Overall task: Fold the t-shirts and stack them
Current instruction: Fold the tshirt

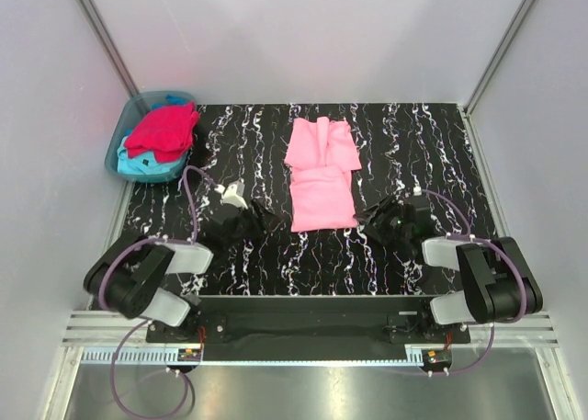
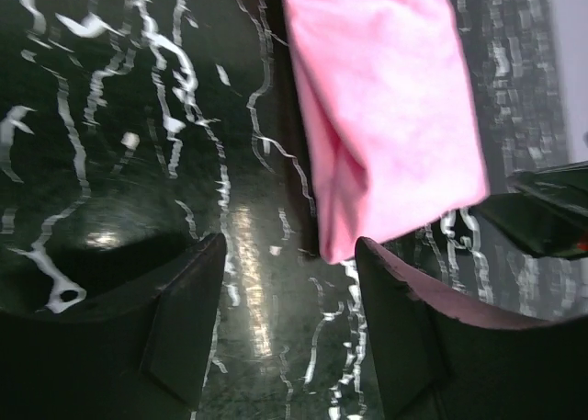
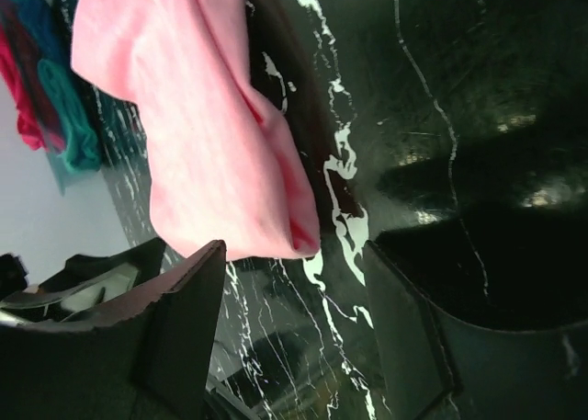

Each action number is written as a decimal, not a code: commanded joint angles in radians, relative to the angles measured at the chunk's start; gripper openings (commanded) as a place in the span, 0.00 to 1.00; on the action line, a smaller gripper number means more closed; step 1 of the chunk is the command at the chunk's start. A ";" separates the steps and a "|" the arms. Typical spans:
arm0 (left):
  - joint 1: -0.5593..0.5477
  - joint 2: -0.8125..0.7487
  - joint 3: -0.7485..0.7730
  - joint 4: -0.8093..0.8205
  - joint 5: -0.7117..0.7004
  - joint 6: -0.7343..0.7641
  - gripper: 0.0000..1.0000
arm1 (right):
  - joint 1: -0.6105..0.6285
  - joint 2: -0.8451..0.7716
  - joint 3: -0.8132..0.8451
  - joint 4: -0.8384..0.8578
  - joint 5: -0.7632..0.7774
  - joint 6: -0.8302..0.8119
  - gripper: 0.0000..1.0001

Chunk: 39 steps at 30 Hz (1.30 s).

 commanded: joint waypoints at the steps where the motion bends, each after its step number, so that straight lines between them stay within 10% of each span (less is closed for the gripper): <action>1: 0.006 0.093 -0.031 0.331 0.098 -0.090 0.63 | 0.006 0.042 -0.037 0.177 -0.056 -0.003 0.70; 10: 0.004 0.501 0.043 0.773 0.231 -0.286 0.56 | 0.006 0.281 -0.040 0.451 -0.127 0.077 0.70; 39: -0.058 0.413 0.053 0.487 0.190 -0.132 0.53 | 0.007 0.327 0.019 0.428 -0.121 0.082 0.69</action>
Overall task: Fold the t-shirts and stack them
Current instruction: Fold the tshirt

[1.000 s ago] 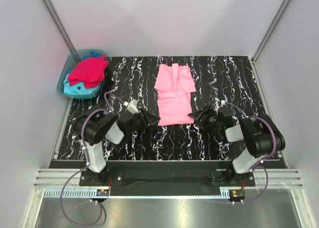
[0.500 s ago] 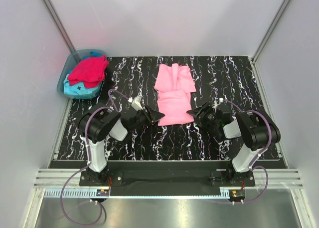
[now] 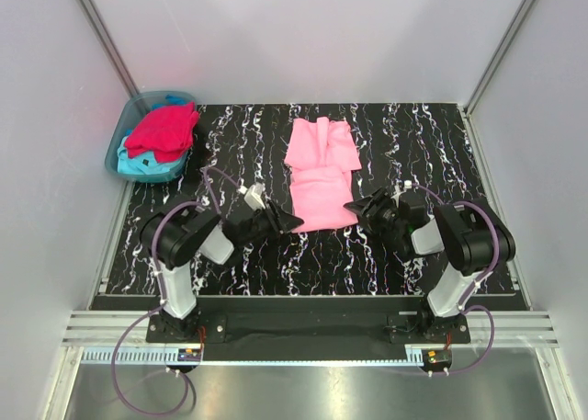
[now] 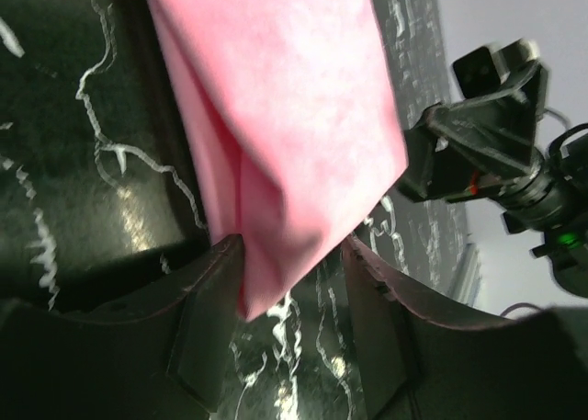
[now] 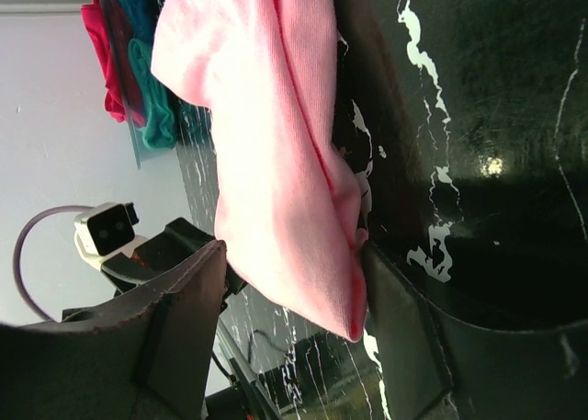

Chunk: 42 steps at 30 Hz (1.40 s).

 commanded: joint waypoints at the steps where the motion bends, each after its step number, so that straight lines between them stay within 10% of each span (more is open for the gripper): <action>1: -0.004 -0.112 -0.031 -0.122 -0.024 0.101 0.54 | 0.007 -0.028 -0.017 -0.085 0.035 -0.035 0.69; 8: -0.002 -0.261 -0.005 -0.396 -0.093 0.232 0.54 | 0.007 -0.057 -0.014 -0.111 0.042 -0.046 0.68; 28: -0.017 -0.036 0.047 -0.221 -0.043 0.152 0.57 | 0.005 -0.080 0.000 -0.134 0.046 -0.037 0.68; 42: -0.024 -0.014 0.041 -0.200 -0.037 0.145 0.40 | 0.005 0.019 0.031 -0.051 0.032 0.003 0.65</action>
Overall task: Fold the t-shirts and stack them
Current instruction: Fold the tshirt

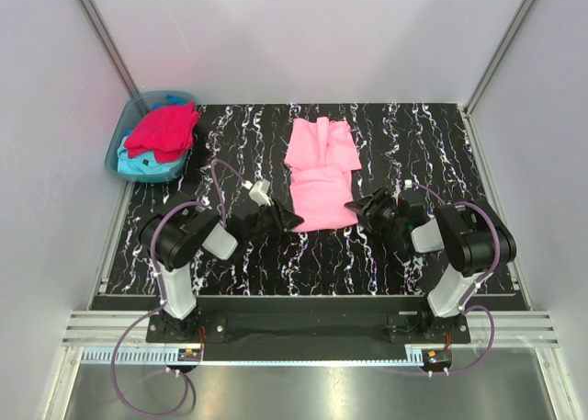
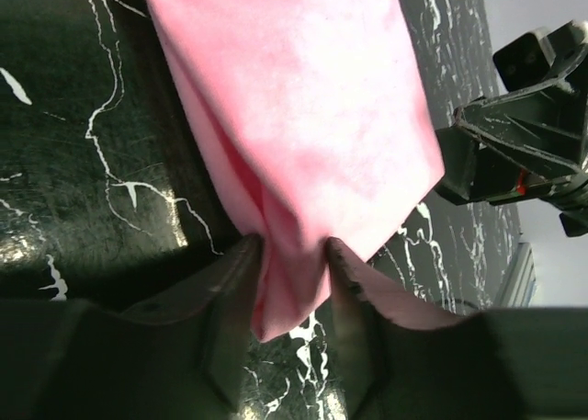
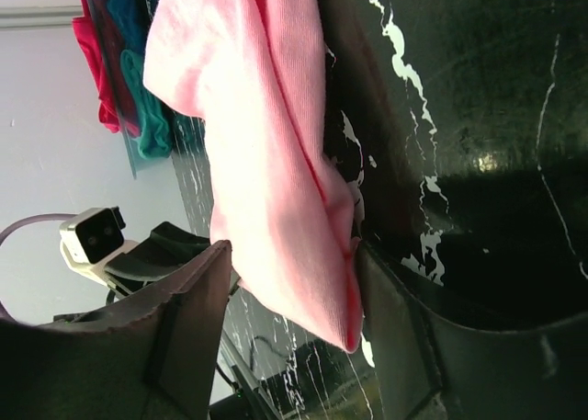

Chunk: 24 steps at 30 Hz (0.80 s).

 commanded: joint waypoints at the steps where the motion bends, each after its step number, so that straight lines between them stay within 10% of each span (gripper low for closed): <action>1: -0.007 0.016 -0.020 -0.043 0.002 0.021 0.33 | 0.008 0.042 0.011 0.022 0.009 0.003 0.62; 10: -0.007 -0.018 -0.015 -0.087 -0.003 0.039 0.11 | 0.007 0.022 -0.006 0.030 0.008 0.014 0.01; 24: -0.053 -0.341 -0.125 -0.279 -0.055 0.045 0.00 | 0.007 -0.372 -0.163 -0.208 0.069 -0.028 0.00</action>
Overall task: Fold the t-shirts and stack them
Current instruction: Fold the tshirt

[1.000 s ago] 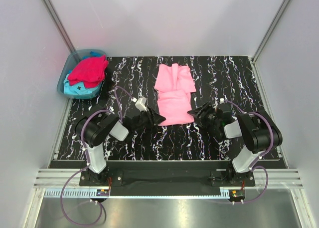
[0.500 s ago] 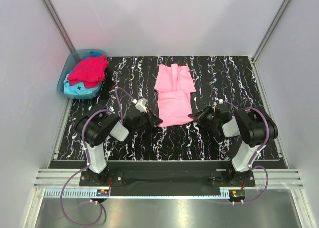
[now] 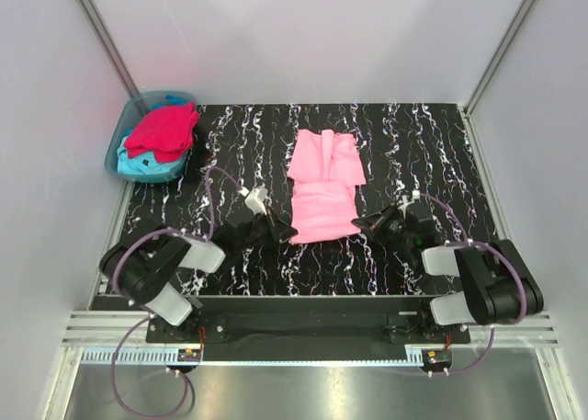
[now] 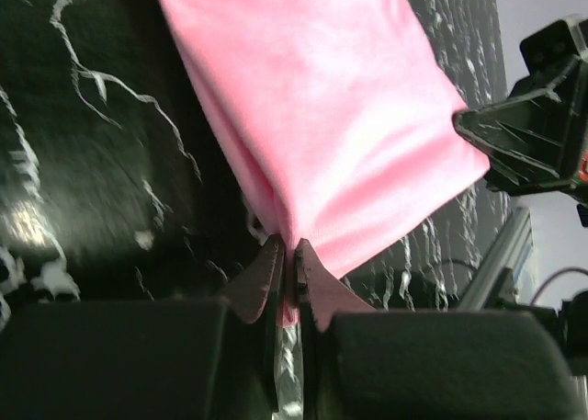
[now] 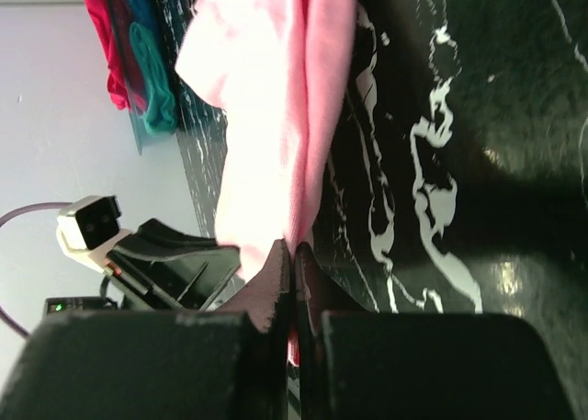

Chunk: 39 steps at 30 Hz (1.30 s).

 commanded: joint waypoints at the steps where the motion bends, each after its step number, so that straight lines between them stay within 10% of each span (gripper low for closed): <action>1: -0.027 -0.127 -0.045 -0.095 -0.065 0.030 0.00 | -0.003 -0.117 -0.013 -0.116 0.049 -0.042 0.00; 16: -0.107 -0.357 0.224 -0.519 -0.252 0.150 0.00 | -0.003 -0.224 0.169 -0.323 0.080 -0.066 0.00; 39: 0.174 0.095 0.910 -0.760 -0.139 0.345 0.00 | -0.032 0.202 0.783 -0.448 0.092 -0.103 0.00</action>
